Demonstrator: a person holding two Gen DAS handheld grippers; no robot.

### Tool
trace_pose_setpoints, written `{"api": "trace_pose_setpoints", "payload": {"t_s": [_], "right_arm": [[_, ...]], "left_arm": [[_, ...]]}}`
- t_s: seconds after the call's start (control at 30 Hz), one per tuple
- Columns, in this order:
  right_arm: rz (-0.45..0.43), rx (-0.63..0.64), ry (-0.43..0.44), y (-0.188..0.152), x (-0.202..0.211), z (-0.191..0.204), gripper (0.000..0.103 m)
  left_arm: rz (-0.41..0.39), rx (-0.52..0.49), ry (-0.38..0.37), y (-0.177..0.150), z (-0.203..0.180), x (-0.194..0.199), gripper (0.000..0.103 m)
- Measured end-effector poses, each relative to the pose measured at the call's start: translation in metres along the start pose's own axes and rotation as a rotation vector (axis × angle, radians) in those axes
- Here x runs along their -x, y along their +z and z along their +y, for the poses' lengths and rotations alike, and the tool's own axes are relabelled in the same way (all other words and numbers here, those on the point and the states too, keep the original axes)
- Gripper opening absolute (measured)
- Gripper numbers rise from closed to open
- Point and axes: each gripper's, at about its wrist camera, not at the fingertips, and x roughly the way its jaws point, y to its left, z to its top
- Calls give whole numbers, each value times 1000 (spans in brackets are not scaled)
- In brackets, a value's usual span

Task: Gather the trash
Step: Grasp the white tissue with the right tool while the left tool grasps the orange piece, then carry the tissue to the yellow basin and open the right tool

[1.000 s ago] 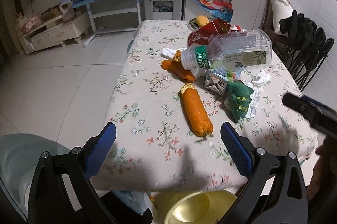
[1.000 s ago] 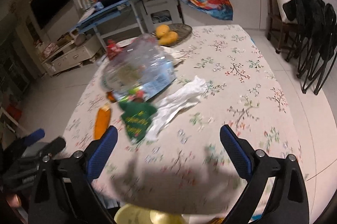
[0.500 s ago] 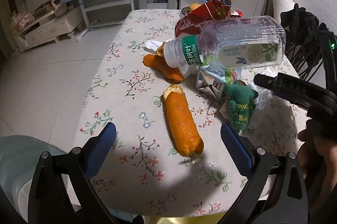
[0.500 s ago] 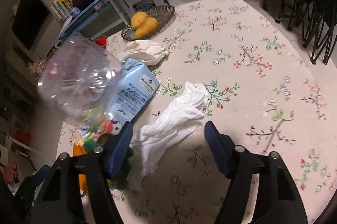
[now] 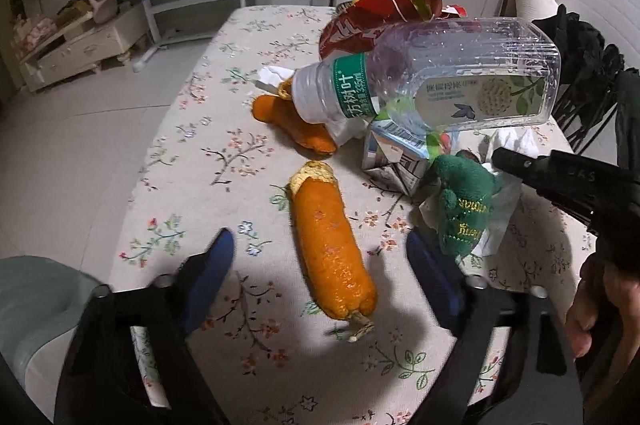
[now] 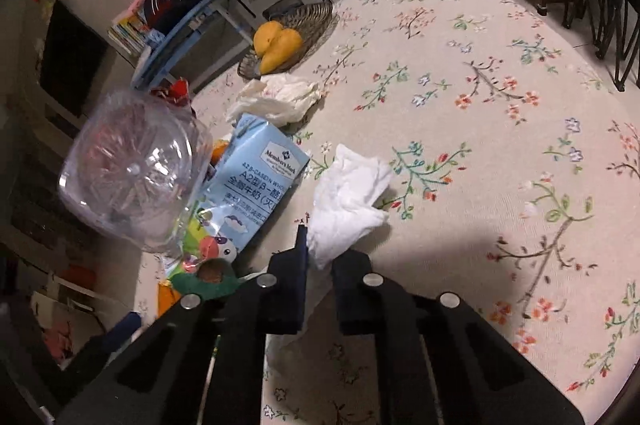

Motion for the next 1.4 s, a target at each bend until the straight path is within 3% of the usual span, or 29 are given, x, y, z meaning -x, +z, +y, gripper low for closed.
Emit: {"api": "trace_pose_setpoints", "payload": {"t_s": [0.03, 0.2, 0.37, 0.6, 0.97, 1.2, 1.4], "right_arm": [[-18, -2, 6, 1, 5, -1, 11], [-169, 80, -2, 3, 45, 12, 11], [-300, 207, 11, -5, 81, 36, 11], [-338, 203, 47, -14, 104, 35, 11], [-249, 211, 106, -68, 117, 52, 11], [-111, 262, 136, -122, 111, 63, 12], [47, 263, 103, -156, 89, 59, 13]], "left_arm": [[11, 2, -22, 1, 2, -5, 67], [33, -15, -79, -2, -3, -13, 26], [4, 2, -136, -3, 1, -7, 22], [-48, 11, -169, -13, 11, 20, 21], [-93, 10, -171, -38, 21, 65, 21], [-108, 13, -164, -56, 27, 86, 21], [-111, 14, -164, -71, 29, 102, 21]]}}
